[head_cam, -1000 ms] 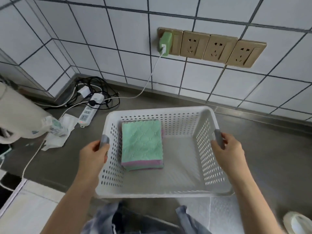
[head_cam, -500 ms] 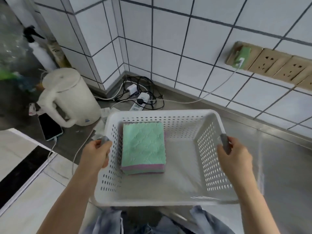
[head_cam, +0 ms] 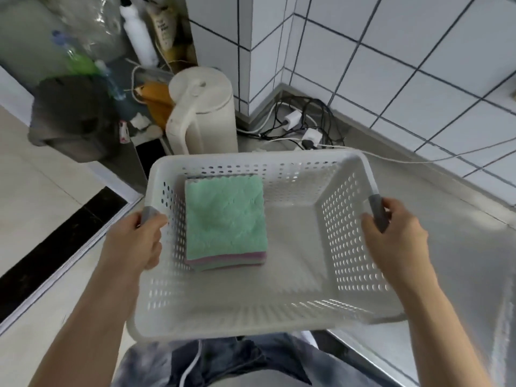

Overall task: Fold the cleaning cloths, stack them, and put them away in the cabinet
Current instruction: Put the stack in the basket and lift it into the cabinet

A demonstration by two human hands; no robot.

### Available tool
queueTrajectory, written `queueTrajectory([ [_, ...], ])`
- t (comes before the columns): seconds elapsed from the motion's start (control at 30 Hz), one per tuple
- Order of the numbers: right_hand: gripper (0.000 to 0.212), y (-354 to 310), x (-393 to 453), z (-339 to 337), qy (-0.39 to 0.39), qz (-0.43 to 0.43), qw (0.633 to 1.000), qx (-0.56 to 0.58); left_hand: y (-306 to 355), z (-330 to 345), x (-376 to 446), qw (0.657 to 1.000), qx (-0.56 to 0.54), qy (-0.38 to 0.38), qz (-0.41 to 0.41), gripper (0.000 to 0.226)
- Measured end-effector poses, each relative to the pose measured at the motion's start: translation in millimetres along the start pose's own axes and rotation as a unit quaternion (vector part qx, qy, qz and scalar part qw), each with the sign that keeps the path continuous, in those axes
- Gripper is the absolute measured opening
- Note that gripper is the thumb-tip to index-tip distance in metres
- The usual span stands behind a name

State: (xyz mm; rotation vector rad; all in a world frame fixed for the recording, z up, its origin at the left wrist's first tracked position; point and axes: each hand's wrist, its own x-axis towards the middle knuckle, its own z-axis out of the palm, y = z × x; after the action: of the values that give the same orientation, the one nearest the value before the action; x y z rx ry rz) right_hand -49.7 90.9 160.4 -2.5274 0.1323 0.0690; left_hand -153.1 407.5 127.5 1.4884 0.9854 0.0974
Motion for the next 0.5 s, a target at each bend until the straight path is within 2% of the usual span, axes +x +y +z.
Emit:
queueTrajectory([
  [0.13, 0.009, -17.7, 11.4, 12.7, -0.074, -0.051, 0.996, 0.019, -9.2, -25.0, -10.6, 0.996, -0.040, 0.073, -0.015, 0.034],
  [0.33, 0.011, -53.6, 37.4, 28.3, -0.178, -0.148, 0.972, 0.019, -37.7, -43.2, -48.9, 0.974, -0.098, 0.200, -0.031, 0.035],
  [0.5, 0.012, -92.5, 35.9, 48.8, -0.211, -0.233, 0.949, 0.005, -62.2, -65.2, -72.3, 0.952, -0.133, 0.269, -0.055, 0.031],
])
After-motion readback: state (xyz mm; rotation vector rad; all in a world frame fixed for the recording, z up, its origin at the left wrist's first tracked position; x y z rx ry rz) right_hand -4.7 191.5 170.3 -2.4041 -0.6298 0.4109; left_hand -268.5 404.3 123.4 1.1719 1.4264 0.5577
